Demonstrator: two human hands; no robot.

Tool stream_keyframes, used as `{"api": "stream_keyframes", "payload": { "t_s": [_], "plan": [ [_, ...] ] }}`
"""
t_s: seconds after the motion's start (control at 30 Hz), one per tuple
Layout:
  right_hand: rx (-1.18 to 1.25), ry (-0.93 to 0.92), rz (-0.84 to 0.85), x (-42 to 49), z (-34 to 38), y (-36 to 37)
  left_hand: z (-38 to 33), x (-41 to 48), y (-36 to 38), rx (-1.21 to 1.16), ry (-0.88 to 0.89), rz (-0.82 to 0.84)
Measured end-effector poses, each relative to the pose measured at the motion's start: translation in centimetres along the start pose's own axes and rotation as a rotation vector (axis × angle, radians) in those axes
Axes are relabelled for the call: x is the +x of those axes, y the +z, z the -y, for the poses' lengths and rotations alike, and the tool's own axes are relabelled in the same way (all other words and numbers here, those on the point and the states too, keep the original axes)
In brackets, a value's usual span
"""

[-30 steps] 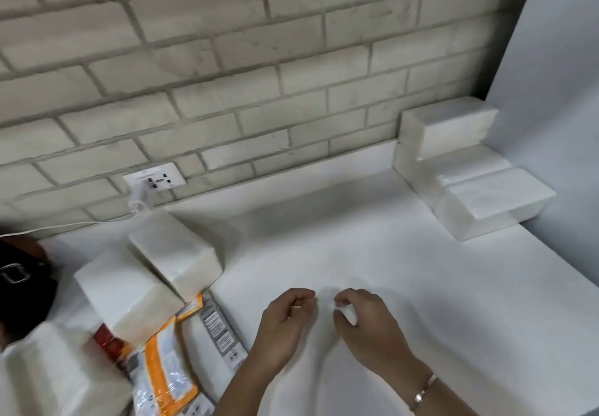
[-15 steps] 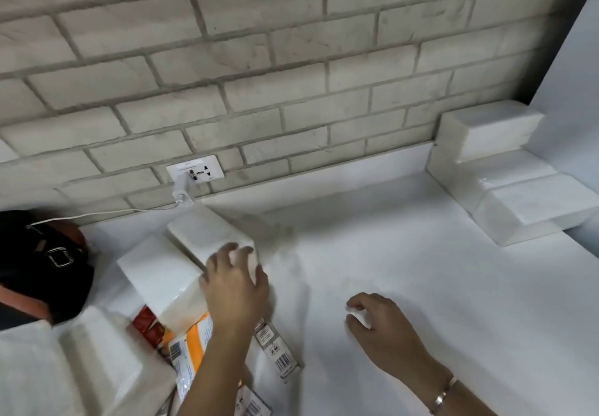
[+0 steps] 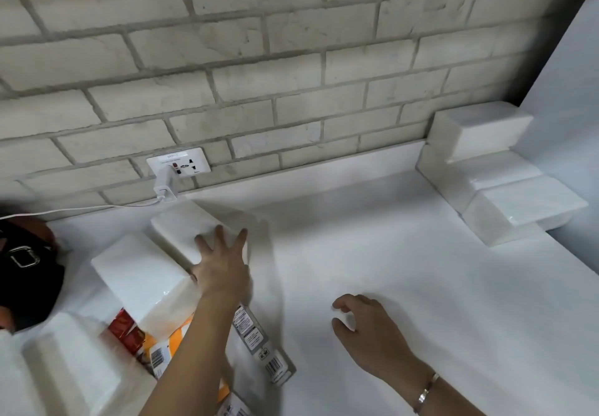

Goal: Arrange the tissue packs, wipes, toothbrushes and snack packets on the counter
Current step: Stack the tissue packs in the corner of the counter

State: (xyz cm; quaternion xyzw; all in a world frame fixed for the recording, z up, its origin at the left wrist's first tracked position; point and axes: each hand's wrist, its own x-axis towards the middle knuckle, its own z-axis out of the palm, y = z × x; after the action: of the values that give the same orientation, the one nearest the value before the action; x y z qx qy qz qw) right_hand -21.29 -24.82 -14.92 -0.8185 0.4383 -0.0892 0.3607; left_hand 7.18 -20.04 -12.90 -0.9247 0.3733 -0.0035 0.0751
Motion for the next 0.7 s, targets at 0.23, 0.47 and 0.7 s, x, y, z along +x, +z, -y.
{"api": "stream_keyframes", "payload": {
  "t_s": [0.23,0.47,0.7],
  "plan": [
    [-0.008,0.030,0.011,0.1,0.6,0.2,0.1,0.5,-0.2,-0.004,-0.006,-0.030],
    [-0.010,0.126,0.019,-0.1,0.2,-0.5,-0.2,-1.3,-0.8,-0.273,0.072,-0.072],
    [0.025,0.203,0.005,-0.4,0.2,-1.1,-2.0,-6.0,-0.4,-0.726,0.247,-0.249]
  ]
}}
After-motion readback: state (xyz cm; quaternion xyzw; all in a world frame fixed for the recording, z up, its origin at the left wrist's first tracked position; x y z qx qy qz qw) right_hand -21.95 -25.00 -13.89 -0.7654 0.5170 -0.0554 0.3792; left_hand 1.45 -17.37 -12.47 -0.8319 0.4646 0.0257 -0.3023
